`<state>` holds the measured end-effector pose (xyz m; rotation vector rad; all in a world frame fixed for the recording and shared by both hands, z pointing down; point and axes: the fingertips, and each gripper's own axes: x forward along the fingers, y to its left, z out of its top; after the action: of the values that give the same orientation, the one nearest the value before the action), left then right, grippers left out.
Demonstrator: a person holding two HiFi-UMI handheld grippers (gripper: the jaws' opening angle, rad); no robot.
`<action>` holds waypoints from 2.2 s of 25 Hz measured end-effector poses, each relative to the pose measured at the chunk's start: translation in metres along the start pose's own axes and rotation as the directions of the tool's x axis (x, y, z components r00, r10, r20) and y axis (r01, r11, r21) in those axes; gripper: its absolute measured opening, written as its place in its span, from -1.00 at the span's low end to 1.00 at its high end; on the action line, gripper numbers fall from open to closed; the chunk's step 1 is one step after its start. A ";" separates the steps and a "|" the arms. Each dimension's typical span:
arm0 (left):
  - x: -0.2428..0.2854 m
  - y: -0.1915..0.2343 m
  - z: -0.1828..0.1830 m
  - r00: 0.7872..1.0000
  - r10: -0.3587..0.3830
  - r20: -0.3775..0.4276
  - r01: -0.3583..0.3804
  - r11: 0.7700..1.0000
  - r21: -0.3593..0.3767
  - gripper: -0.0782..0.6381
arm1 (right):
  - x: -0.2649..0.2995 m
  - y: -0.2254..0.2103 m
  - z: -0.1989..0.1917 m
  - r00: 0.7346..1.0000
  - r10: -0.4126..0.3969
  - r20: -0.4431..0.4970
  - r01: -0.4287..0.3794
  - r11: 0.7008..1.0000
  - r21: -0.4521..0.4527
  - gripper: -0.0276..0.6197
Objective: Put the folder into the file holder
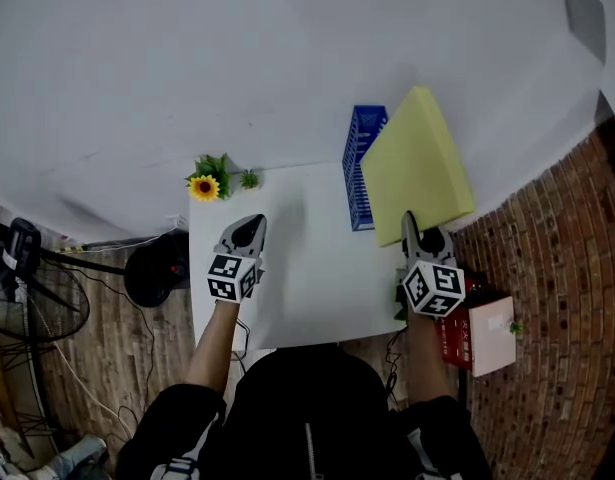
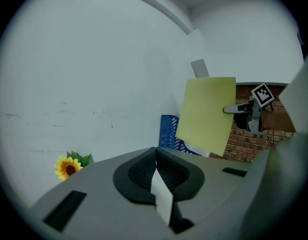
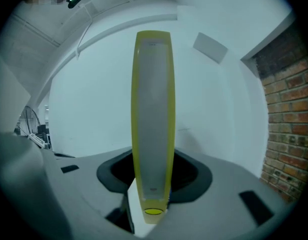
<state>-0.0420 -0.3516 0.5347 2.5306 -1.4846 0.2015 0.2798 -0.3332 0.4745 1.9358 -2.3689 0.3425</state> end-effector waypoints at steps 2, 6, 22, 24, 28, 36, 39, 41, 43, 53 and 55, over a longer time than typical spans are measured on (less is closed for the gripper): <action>0.000 0.010 -0.001 1.000 0.008 -0.003 -0.008 1.000 -0.004 -0.72 | 0.012 0.004 0.004 1.000 -0.005 0.002 0.005 1.000 -0.019 -0.36; -0.001 0.031 -0.002 1.000 0.029 -0.006 -0.030 1.000 -0.011 -0.72 | 0.033 0.012 0.008 1.000 -0.014 0.004 0.015 0.999 -0.033 -0.36; -0.003 0.072 -0.016 0.996 0.077 -0.036 -0.077 0.997 -0.021 -0.72 | 0.090 0.014 -0.004 0.998 -0.054 0.014 0.055 0.996 -0.067 -0.36; -0.004 0.076 -0.018 0.996 0.083 -0.042 -0.084 0.996 -0.024 -0.72 | 0.094 0.015 -0.007 0.998 -0.058 0.019 0.059 0.996 -0.065 -0.36; -0.004 0.081 -0.021 0.994 0.095 -0.055 -0.096 0.995 -0.034 -0.72 | 0.101 0.014 -0.013 0.997 -0.068 0.025 0.070 0.995 -0.066 -0.36; -0.006 0.086 -0.029 0.991 0.110 -0.077 -0.114 0.992 -0.048 -0.72 | 0.109 0.017 -0.026 0.996 -0.083 0.034 0.086 0.993 -0.081 -0.36; -0.008 0.088 -0.032 0.990 0.115 -0.082 -0.120 0.991 -0.051 -0.72 | 0.112 0.017 -0.030 0.995 -0.088 0.036 0.090 0.993 -0.079 -0.36; -0.008 0.090 -0.034 0.989 0.118 -0.086 -0.123 0.991 -0.051 -0.72 | 0.114 0.017 -0.034 0.995 -0.093 0.033 0.095 0.993 -0.075 -0.36; -0.008 0.091 -0.036 0.989 0.119 -0.089 -0.125 0.991 -0.053 -0.72 | 0.115 0.017 -0.037 0.995 -0.098 0.030 0.100 0.992 -0.072 -0.36; -0.011 0.096 -0.040 0.986 0.134 -0.096 -0.140 0.989 -0.051 -0.72 | 0.123 0.015 -0.059 0.994 -0.107 -0.006 0.107 0.992 -0.067 -0.36; -0.013 0.097 -0.042 0.986 0.140 -0.096 -0.145 0.988 -0.048 -0.72 | 0.125 0.015 -0.062 0.994 -0.108 -0.010 0.107 0.992 -0.072 -0.36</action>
<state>-0.1338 -0.3771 0.5826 2.3413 -1.6124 0.2912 0.2336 -0.4371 0.5566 2.0119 -2.2245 0.2606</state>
